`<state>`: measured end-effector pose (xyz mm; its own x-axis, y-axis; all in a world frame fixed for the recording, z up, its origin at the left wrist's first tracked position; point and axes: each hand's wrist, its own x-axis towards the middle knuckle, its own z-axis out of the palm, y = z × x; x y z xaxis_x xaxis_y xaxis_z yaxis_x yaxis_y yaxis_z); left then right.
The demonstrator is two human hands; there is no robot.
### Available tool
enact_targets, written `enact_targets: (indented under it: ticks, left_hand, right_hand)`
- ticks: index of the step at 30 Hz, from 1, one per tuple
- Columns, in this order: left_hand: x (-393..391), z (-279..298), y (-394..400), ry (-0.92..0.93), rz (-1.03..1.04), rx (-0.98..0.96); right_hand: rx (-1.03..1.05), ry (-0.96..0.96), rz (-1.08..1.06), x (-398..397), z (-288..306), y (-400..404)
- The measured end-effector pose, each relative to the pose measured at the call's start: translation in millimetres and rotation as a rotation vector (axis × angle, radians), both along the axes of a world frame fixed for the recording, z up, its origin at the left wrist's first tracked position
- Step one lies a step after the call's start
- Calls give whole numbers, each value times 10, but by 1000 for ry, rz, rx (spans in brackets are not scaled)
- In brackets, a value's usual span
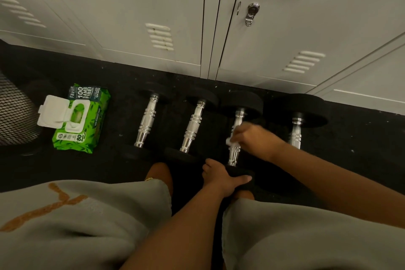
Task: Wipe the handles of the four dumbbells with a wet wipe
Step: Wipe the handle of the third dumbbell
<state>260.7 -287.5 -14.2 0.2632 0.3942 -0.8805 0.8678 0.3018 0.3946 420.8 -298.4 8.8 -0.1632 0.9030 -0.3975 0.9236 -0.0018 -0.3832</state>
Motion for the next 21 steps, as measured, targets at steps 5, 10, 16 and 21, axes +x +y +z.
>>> enact_targets:
  ticks: [5,10,16,21]
  left_hand:
    - [-9,-3,1,-3,-4,-13]
    - [-5,13,-5,-5,-10,11]
    - [-23,4,5,-9,-7,-9]
    - [-8,-5,-1,-22,26,-5]
  right_hand:
    - [3,-51,88,-84,-29,-70]
    - [62,-106,56,33,-120,7]
    - [52,-107,141,-150,-71,-94]
    - [106,-196,-64,80,-149,93]
